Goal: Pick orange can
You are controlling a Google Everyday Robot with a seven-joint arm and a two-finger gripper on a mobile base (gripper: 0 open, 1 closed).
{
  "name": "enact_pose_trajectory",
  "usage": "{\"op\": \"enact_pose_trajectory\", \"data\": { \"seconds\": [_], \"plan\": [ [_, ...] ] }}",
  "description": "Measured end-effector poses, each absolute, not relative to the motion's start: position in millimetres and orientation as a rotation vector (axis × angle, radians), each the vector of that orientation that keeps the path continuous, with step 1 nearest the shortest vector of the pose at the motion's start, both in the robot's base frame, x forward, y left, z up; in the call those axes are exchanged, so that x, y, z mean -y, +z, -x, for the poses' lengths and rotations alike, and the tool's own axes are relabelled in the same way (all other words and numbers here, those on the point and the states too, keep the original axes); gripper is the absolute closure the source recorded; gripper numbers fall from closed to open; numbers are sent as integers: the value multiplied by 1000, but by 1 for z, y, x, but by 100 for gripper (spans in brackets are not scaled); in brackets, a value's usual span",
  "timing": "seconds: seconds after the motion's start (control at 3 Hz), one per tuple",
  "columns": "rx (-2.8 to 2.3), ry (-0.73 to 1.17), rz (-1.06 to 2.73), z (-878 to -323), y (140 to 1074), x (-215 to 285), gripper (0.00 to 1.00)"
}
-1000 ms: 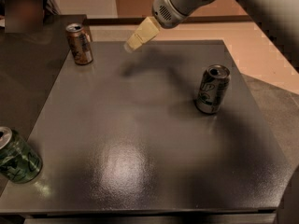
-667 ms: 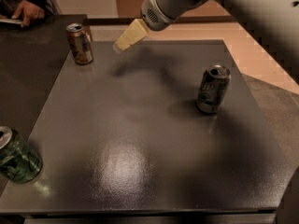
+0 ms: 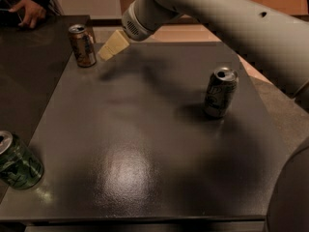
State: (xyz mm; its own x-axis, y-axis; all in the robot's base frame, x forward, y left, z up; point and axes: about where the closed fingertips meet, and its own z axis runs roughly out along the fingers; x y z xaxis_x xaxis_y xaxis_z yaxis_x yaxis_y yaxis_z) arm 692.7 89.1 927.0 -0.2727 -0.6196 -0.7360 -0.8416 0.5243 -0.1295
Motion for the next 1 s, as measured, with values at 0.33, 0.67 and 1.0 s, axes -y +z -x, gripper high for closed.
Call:
{"op": "enact_pose_trajectory", "data": {
  "seconds": [0.33,0.67,1.0],
  "plan": [
    [-1973,342,1215,-703,912,-108,0],
    [-1989,358,1214,-720,898,-121,0],
    [-2007,386,1178,-742,893,-132,0]
  ]
}}
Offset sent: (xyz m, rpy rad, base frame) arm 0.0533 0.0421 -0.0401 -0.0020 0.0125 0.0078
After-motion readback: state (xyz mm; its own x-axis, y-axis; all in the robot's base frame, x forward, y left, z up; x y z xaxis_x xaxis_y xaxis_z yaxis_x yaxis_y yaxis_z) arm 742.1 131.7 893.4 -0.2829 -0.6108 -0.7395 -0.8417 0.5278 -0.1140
